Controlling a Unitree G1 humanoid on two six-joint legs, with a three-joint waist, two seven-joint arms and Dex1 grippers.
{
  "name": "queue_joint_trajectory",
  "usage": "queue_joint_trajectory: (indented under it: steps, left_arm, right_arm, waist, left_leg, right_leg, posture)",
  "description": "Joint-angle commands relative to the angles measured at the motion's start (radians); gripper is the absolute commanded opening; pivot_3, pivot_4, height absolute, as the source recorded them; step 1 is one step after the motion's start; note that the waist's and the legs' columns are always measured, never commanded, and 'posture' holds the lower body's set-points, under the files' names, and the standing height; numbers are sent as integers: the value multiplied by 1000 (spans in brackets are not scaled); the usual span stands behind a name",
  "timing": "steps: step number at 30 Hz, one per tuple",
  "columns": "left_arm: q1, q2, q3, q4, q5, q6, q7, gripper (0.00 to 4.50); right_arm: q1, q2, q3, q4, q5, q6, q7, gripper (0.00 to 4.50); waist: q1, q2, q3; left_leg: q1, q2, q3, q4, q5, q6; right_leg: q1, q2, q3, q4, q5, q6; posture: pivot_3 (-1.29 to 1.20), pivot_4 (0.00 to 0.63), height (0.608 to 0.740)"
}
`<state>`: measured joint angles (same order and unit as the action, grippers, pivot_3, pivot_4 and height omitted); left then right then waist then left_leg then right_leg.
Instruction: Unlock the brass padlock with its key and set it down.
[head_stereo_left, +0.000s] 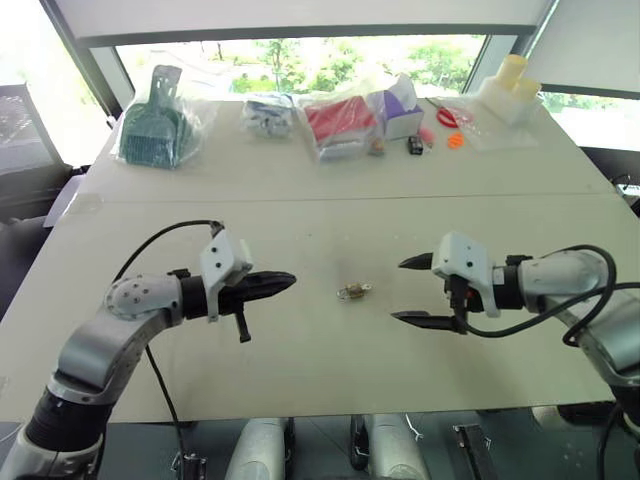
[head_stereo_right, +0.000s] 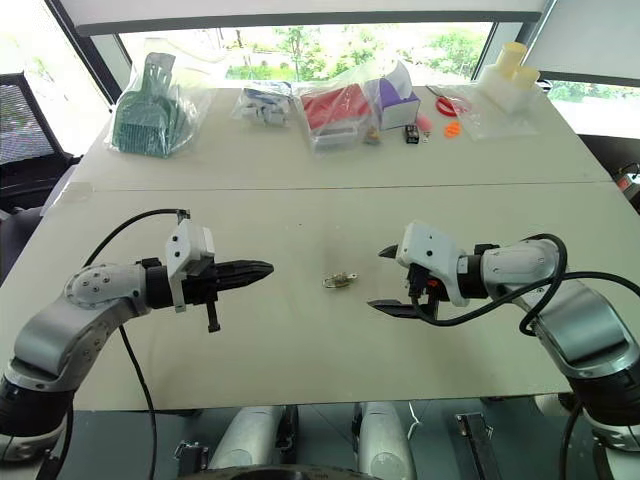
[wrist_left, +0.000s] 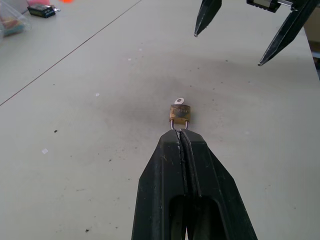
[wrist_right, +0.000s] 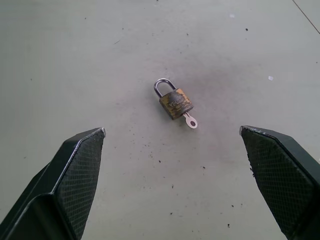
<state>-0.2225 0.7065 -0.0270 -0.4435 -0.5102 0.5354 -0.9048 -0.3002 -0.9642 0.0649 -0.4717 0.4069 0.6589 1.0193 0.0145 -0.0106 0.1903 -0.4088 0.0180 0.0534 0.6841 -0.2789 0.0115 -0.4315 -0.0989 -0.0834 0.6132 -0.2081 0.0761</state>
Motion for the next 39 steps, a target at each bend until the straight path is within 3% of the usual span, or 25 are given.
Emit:
queue_joint_trajectory:
  steps: [1,20,33,36,39]
  left_arm:
    - [-18,-2,-4,-6,0,-15,-12,0]
    - [-7,-11,-49,-6,17,-21,-33,0]
    - [-16,-84,-110,38,69,-52,-10,0]
    - [-33,-124,-167,103,124,-95,-6,1219]
    - [-71,-176,-219,185,175,-144,-6,2807]
  right_arm:
    - [1,-9,-31,-46,11,11,-11,4478]
    - [45,-28,-60,-106,29,56,-17,4478]
    - [62,-26,-81,-132,33,80,-35,4478]
    - [65,-22,-75,-137,31,82,-44,4500]
    - [58,-17,-71,-138,33,86,-51,4500]
  waist:
    - [0,0,0]
    - [0,0,0]
    - [1,0,0]
    - [3,0,0]
    - [2,0,0]
  left_leg:
    - [0,0,0,0,0,0]
    - [0,0,0,0,0,0]
    - [0,0,0,0,0,0]
    - [0,0,0,0,0,0]
    - [0,0,0,0,0,0]
  right_leg:
    - [0,0,0,0,0,0]
    - [0,0,0,0,0,0]
    - [0,0,0,0,0,0]
    - [0,0,0,0,0,0]
    - [0,0,0,0,0,0]
  posture:
    - [0,150,740]
    - [0,150,740]
    - [0,150,740]
    - [0,150,740]
    - [0,150,740]
